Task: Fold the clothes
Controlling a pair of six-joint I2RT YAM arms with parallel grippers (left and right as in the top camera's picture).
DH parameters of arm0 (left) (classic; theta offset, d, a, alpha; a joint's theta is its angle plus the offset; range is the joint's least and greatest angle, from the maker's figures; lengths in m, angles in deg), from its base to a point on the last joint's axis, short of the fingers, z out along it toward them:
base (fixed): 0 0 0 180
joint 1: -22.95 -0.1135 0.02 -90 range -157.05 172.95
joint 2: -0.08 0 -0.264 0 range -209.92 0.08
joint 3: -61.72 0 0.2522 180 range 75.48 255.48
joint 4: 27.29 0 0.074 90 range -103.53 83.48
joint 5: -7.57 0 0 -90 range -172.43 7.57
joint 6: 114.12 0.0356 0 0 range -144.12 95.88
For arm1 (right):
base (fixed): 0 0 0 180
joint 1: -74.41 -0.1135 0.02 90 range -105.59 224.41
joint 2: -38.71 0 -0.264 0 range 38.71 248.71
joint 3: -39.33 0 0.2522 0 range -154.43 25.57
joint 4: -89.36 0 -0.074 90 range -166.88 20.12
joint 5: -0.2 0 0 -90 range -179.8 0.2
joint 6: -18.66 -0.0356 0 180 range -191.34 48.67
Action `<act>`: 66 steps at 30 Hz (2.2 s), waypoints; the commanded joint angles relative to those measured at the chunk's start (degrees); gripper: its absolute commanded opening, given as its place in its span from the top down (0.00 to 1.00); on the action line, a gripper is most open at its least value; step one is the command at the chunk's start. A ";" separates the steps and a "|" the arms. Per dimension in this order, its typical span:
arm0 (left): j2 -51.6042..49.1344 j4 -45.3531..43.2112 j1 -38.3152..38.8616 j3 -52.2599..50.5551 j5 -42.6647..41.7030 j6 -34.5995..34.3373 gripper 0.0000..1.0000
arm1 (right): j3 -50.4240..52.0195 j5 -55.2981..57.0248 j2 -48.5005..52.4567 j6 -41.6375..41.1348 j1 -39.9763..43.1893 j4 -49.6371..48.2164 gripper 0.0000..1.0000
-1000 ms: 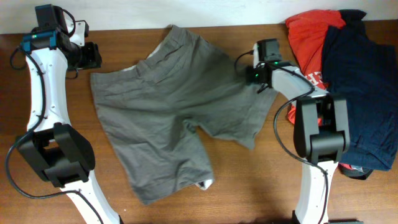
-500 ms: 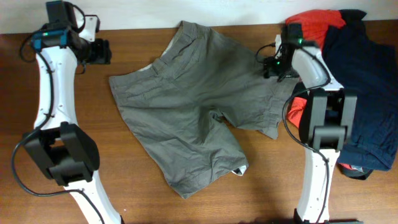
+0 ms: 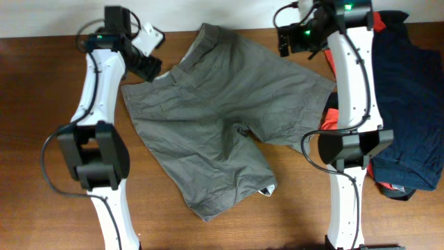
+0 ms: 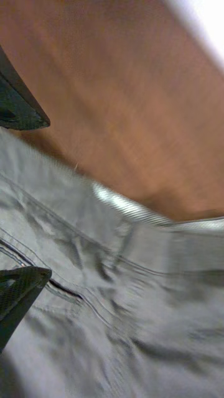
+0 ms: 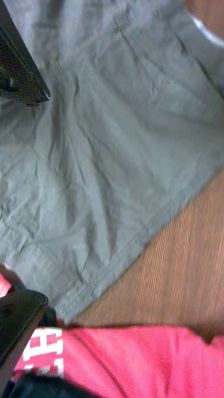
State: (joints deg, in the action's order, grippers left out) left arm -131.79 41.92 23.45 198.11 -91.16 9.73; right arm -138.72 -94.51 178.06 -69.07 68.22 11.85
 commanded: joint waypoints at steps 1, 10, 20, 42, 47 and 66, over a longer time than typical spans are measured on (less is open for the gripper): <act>-4.22 1.16 -0.44 0.31 0.87 2.03 0.30 | -1.05 -0.48 -0.44 0.48 -1.25 0.90 0.01; -7.87 4.92 -0.37 0.31 4.57 6.38 0.28 | -1.05 -0.94 -0.44 -0.15 -2.69 1.31 0.01; -12.85 4.55 -0.39 0.31 10.49 5.09 0.27 | -1.03 -0.92 -0.44 -0.15 -2.86 2.21 0.01; -12.90 15.72 -12.48 0.31 7.39 -41.75 0.99 | -1.01 -6.29 -0.42 -0.79 -2.86 4.20 0.01; -12.90 16.22 -19.15 0.31 -14.58 -43.69 0.99 | -1.01 -6.32 -0.42 -0.81 -2.86 5.16 0.01; -10.73 24.13 -23.41 10.97 -36.20 -34.03 0.19 | -1.01 -11.17 -10.64 -2.80 -5.60 8.61 0.02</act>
State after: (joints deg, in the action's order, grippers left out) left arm -143.51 63.75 0.23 204.40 -123.23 -30.18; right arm -138.78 -104.52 175.41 -71.32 64.33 20.09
